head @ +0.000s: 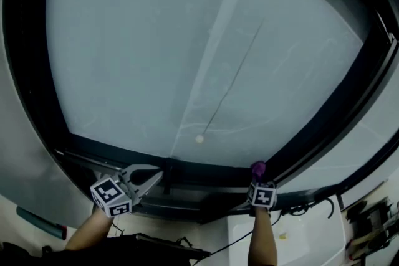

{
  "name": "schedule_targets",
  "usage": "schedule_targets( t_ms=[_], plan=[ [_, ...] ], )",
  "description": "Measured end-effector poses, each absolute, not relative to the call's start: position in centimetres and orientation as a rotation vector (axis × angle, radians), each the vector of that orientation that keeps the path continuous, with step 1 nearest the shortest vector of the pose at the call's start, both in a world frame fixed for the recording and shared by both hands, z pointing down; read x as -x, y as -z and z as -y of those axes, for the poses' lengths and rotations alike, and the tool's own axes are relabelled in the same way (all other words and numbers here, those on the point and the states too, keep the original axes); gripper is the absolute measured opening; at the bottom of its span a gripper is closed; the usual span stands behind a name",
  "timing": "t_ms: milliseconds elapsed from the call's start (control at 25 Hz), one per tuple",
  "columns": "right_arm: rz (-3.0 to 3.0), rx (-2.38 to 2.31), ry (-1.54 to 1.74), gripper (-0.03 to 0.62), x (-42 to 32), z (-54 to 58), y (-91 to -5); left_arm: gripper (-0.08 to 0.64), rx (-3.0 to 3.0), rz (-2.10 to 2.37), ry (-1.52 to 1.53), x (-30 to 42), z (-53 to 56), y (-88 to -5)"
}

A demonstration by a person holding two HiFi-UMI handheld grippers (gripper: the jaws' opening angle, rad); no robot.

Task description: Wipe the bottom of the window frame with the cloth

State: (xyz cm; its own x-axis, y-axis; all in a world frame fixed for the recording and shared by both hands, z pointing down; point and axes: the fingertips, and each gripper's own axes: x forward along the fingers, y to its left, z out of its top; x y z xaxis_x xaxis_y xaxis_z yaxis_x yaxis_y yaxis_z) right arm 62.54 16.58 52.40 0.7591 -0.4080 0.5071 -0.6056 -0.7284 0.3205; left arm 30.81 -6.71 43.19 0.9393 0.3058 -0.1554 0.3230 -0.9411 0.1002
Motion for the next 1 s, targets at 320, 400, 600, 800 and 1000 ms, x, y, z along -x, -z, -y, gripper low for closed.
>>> schedule_targets(
  t_ms=[320,400,600,800,1000],
  plan=[
    [0.966,-2.482,-0.637,0.075,-59.9,-15.0,-53.2,0.002,-2.938,-0.494,0.189,-30.5,6.5,-44.2],
    [0.973,-2.443,-0.615,0.075,-59.2,-14.4,-53.3,0.002,-2.936,-0.498,0.182,-30.3,6.3,-44.4],
    [1.001,-2.376,-0.582,0.075,-57.8,-12.9,-53.1,0.002,-2.945,-0.504,0.171,-30.3,6.6,-44.5],
    [1.076,-2.378,-0.595,0.075,-56.9,-11.7,-53.0,0.002,-2.954,-0.485,0.187,-29.6,7.4,-44.3],
    [1.089,-2.347,-0.561,0.075,-55.7,-10.4,-53.2,0.002,-2.971,-0.476,0.179,-29.4,7.8,-44.3]
  ],
)
